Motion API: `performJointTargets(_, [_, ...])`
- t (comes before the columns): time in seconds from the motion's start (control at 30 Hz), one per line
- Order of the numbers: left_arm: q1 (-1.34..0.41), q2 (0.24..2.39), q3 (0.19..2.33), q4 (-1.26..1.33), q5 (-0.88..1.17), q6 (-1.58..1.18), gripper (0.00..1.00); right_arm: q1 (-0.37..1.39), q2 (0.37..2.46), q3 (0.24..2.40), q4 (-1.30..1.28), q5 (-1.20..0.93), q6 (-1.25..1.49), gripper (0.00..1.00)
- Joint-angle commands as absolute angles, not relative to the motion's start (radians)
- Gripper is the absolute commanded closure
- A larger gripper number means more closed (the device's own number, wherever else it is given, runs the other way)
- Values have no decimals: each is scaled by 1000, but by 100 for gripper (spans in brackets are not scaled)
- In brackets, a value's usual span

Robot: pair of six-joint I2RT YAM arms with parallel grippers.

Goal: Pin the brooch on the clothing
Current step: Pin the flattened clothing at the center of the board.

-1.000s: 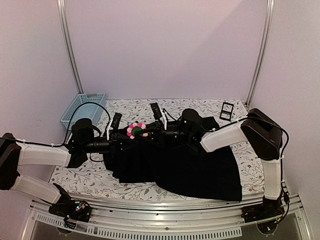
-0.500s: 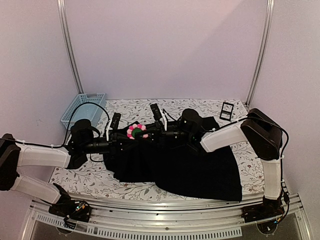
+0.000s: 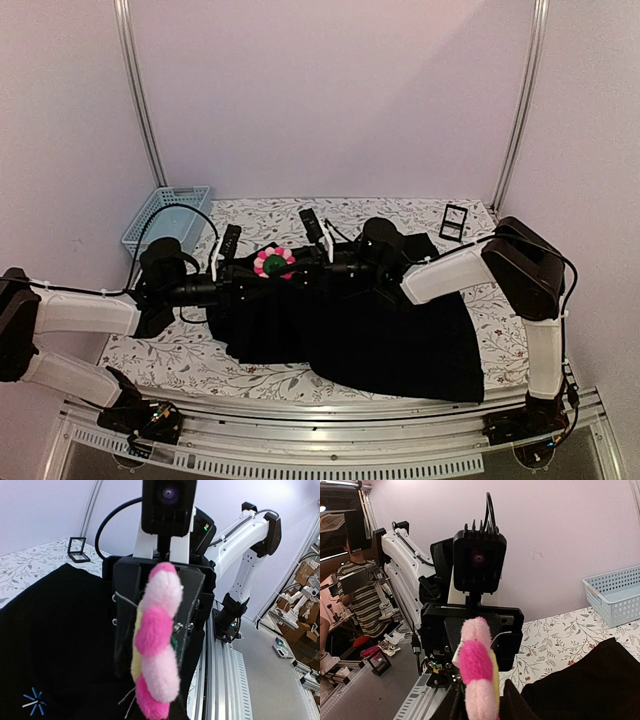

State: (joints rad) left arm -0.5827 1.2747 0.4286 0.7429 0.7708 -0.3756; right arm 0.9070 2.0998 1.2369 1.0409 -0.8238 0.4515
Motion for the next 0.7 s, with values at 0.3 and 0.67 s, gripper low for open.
performJointTargets(0.3, [-594, 1269, 436, 828, 798, -388, 100, 897, 2035, 1215, 968, -827, 395, 54])
performJointTargets(0.67, [-595, 1260, 435, 806, 795, -364, 100, 895, 2011, 1208, 966, -811, 371, 44])
